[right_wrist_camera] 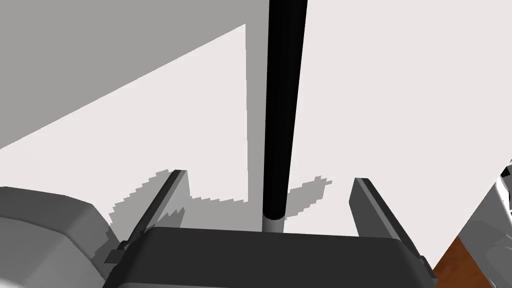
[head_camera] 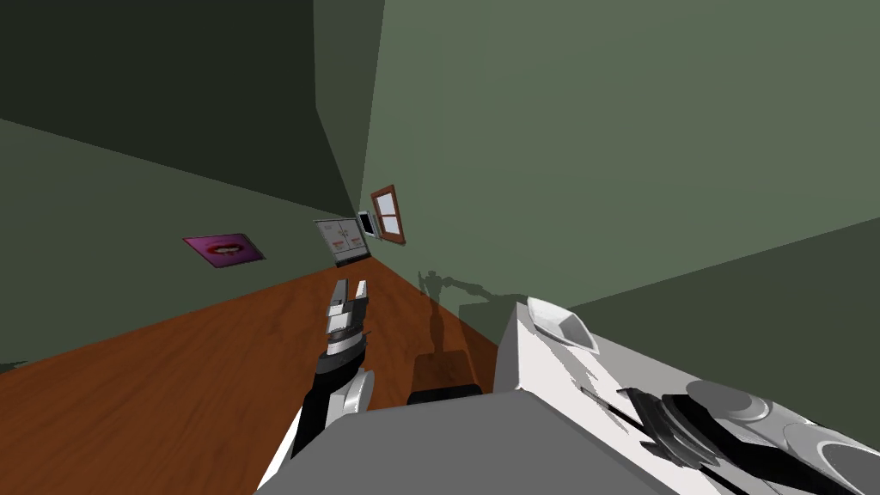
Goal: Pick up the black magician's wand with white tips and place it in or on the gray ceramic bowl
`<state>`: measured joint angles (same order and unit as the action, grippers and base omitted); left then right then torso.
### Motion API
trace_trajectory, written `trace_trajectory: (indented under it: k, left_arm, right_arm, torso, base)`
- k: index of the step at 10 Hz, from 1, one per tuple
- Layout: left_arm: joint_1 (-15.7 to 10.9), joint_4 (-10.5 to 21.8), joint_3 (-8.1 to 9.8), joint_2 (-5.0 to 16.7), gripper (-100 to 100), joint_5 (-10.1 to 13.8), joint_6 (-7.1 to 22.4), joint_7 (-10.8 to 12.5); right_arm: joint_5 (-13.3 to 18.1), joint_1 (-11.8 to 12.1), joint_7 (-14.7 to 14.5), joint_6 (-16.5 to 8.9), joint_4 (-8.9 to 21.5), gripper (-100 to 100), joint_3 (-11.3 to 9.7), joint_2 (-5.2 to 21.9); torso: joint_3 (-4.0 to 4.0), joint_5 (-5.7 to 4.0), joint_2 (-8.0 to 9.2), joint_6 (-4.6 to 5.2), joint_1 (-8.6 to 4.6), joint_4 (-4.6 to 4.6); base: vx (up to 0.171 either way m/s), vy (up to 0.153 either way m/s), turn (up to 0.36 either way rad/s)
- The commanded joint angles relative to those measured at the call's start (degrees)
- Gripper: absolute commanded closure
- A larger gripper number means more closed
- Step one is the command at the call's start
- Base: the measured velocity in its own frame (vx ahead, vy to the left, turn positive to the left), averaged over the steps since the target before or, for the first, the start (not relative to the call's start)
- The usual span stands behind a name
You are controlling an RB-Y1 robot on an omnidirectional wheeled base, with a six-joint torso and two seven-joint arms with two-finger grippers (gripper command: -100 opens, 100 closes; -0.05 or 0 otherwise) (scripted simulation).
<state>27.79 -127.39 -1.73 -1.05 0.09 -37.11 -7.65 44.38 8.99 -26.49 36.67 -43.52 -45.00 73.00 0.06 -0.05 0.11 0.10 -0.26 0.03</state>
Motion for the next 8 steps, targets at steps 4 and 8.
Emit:
trace_trajectory:
  k: [4,8]
  left_arm:
    - [0.00,0.00,0.00,-0.01,0,0.00,0.00,0.00]
    - [0.00,0.00,0.00,-0.01,0,0.00,0.00,0.00]
  right_arm:
    - [0.40,2.39,-0.55,-2.06,0.24,-100,-0.72,-0.84]
    - [0.56,2.31,-0.87,-2.52,1.09,100,-0.79,-2.07]
  torso:
    - [0.01,0.04,0.01,-0.02,0.24,0.01]
    - [-0.01,0.04,-0.02,-0.02,0.23,0.00]
  base:
    - [0.004,-0.041,0.025]
    - [0.009,-0.025,0.027]
